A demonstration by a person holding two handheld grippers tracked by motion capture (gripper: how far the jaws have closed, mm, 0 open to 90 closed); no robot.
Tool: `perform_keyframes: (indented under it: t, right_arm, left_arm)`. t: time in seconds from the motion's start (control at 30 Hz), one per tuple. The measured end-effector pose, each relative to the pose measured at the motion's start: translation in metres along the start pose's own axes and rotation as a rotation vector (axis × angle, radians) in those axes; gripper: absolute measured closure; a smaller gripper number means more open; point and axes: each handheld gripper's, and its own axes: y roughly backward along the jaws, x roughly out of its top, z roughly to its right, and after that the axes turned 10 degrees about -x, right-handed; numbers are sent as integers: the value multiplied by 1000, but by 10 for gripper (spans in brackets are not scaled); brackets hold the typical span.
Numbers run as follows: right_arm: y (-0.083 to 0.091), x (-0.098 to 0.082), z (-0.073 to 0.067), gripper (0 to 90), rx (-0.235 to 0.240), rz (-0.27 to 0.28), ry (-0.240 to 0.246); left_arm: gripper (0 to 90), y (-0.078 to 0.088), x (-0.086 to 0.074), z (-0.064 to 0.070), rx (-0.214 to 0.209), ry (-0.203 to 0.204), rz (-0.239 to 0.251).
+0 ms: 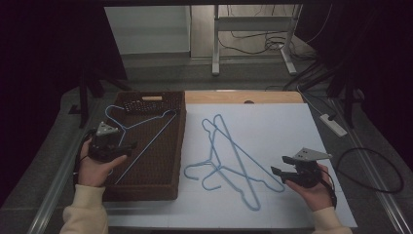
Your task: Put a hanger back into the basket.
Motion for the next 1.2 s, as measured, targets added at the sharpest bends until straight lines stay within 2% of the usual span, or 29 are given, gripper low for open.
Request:
perform_keyframes:
  t: [0.03,0.07,0.13,0.23,0.4,0.43,0.57,0.77,1.2]
  right_arm:
    - [0,0,0,381,2,0,-2]
    - [0,0,0,381,2,0,-2]
    - [-2,0,0,380,6,-4,-4]
    - [-2,0,0,379,11,-7,-3]
    - [-1,-1,0,373,15,-8,-3]
    - [0,-1,0,369,15,-6,-8]
    - [2,-1,0,369,19,-5,-10]
    - [0,0,-3,363,20,-13,0]
    - [-1,1,-3,350,19,-26,4]
  left_arm:
    - [312,2,1,2,-21,1,19]
    - [310,2,1,2,-21,1,19]
    - [310,7,2,8,-76,-7,67]
    - [307,9,2,15,-124,-21,95]
    - [293,10,2,26,-163,-39,127]
    - [299,10,2,32,-179,-44,134]
    - [299,10,-1,41,-207,-62,141]
    - [296,7,-8,51,-185,-75,151]
    - [270,5,-19,56,-209,-89,120]
